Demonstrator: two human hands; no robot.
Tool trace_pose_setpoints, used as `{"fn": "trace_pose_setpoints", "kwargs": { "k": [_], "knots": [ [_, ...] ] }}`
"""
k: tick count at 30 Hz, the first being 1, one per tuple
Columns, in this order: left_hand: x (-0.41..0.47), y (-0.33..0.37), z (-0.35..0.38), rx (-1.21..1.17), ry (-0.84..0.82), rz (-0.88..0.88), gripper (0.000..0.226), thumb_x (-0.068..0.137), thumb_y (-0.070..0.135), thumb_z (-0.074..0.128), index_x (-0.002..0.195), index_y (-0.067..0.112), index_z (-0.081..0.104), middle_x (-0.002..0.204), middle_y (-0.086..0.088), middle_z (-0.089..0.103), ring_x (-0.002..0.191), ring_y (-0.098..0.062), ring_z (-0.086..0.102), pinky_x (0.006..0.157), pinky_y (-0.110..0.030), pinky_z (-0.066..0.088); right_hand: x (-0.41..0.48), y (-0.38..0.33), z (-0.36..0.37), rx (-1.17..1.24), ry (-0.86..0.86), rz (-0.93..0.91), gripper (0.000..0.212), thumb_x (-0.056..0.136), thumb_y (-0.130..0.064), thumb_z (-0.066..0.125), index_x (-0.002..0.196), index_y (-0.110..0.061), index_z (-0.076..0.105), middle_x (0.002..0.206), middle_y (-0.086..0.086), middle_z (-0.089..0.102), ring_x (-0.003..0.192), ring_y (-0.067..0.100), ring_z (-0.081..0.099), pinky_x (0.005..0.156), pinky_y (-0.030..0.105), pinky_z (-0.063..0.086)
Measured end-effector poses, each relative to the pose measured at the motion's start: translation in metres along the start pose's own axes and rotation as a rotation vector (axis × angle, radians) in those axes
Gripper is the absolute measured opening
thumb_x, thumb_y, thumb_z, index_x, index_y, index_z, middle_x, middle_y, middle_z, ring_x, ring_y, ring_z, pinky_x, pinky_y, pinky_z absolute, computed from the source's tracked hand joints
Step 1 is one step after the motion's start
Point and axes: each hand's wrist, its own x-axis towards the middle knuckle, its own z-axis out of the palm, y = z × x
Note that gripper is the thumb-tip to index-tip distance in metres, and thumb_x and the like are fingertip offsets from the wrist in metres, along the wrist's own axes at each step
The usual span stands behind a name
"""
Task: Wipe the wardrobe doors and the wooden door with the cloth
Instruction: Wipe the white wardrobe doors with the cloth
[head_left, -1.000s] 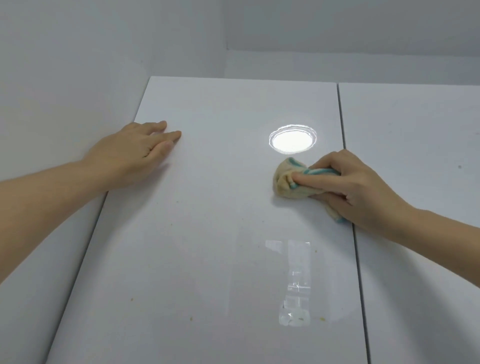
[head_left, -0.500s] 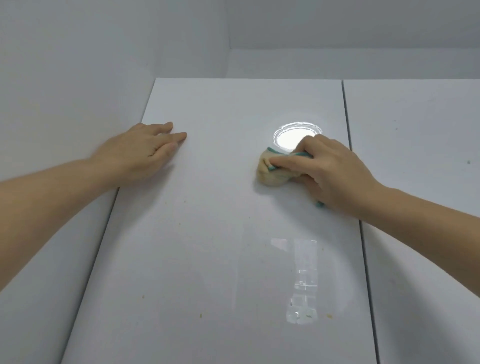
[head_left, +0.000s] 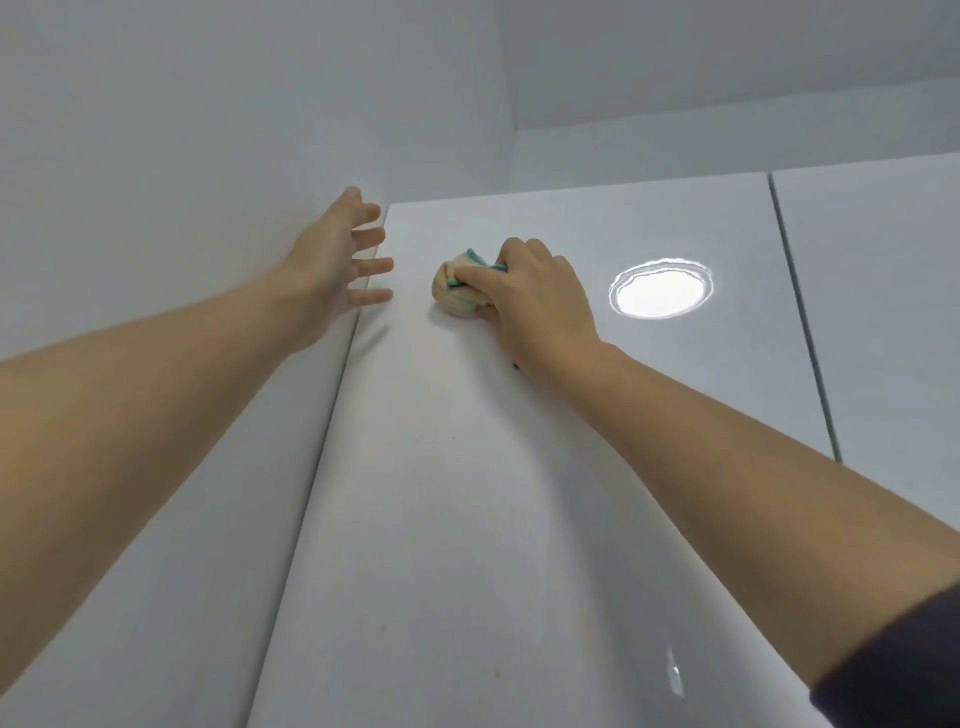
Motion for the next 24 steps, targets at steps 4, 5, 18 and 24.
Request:
{"fn": "trace_pose_setpoints", "kwargs": {
  "k": [4,5,18,24],
  "knots": [
    [0.0,0.006,0.006,-0.159,-0.017,-0.043,0.053,0.104,0.048,0.028,0.147,0.019,0.037,0.148,-0.006,0.042,0.116,-0.028,0.058,0.087,-0.046,0.056,0.007,-0.01,0.007,-0.008,-0.022,0.001,0.037,0.084,-0.005,0.062,0.117,-0.021,0.065,0.09,0.007,0.053,0.086,0.029,0.048,0.067,0.034,0.026],
    [0.0,0.006,0.008,-0.181,-0.017,-0.053,0.053,0.104,0.048,0.028,0.148,0.019,0.036,0.149,-0.007,0.04,0.117,-0.03,0.058,0.087,-0.047,0.057,0.008,-0.012,0.009,-0.008,-0.026,0.001,0.036,0.084,-0.006,0.063,0.117,-0.02,0.065,0.09,0.007,0.054,0.086,0.029,0.048,0.067,0.034,0.025],
    [0.017,0.012,-0.004,0.06,0.08,-0.013,0.057,0.102,0.051,0.023,0.15,0.021,0.031,0.155,0.0,0.034,0.138,-0.016,0.039,0.111,-0.039,0.034,0.025,-0.041,0.023,-0.011,-0.087,0.023,0.037,0.09,-0.009,0.054,0.124,-0.025,0.058,0.103,0.004,0.049,0.098,0.027,0.044,0.071,0.033,0.024],
    [0.015,0.013,-0.007,0.125,0.02,0.027,0.064,0.1,0.058,0.023,0.154,0.023,0.021,0.159,0.001,0.026,0.144,-0.011,0.029,0.115,-0.033,0.026,0.048,-0.065,0.037,-0.023,-0.099,0.065,0.038,0.089,-0.005,0.049,0.121,-0.024,0.059,0.111,0.004,0.048,0.104,0.027,0.044,0.073,0.033,0.023]
  ]
}}
